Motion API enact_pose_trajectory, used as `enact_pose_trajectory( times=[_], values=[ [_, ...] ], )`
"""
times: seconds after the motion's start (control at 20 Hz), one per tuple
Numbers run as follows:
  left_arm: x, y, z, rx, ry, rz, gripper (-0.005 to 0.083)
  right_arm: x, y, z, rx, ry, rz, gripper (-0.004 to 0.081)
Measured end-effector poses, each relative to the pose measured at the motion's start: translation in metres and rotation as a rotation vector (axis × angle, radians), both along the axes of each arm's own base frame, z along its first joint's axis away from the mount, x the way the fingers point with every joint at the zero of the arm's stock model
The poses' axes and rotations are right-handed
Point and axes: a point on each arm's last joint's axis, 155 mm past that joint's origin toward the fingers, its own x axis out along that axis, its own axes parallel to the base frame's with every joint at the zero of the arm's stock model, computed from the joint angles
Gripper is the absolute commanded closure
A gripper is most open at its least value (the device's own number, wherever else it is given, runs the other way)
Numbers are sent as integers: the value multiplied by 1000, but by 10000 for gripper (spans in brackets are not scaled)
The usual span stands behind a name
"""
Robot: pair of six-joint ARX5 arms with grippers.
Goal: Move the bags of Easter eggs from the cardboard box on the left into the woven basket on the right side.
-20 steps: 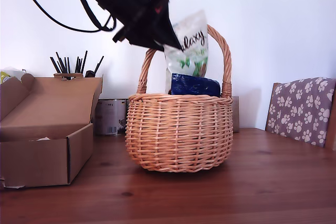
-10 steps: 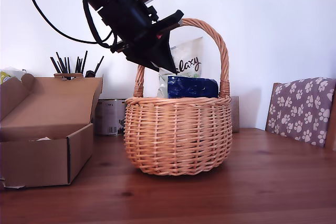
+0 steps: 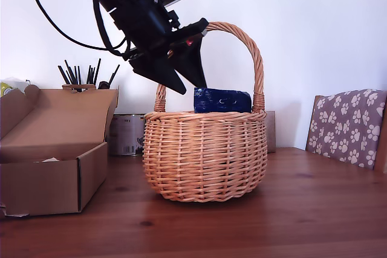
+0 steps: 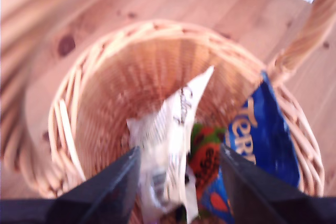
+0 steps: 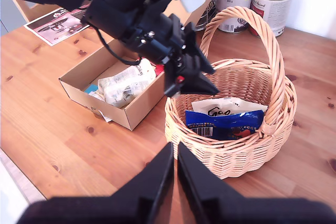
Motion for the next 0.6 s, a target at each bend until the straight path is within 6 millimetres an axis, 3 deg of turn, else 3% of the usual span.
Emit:
enact_pose_trajectory(
  times=[0.15, 0.45, 0.6],
  values=[
    [-13, 10, 15, 7, 9, 0, 802, 0, 0, 0, -1, 0, 0, 783],
    [-35, 55, 87, -35, -81, 36, 795, 0, 0, 0, -1, 0, 0, 783],
    [-38, 91, 93, -47, -108, 96, 795, 0, 0, 1, 1, -2, 0, 783]
  ],
)
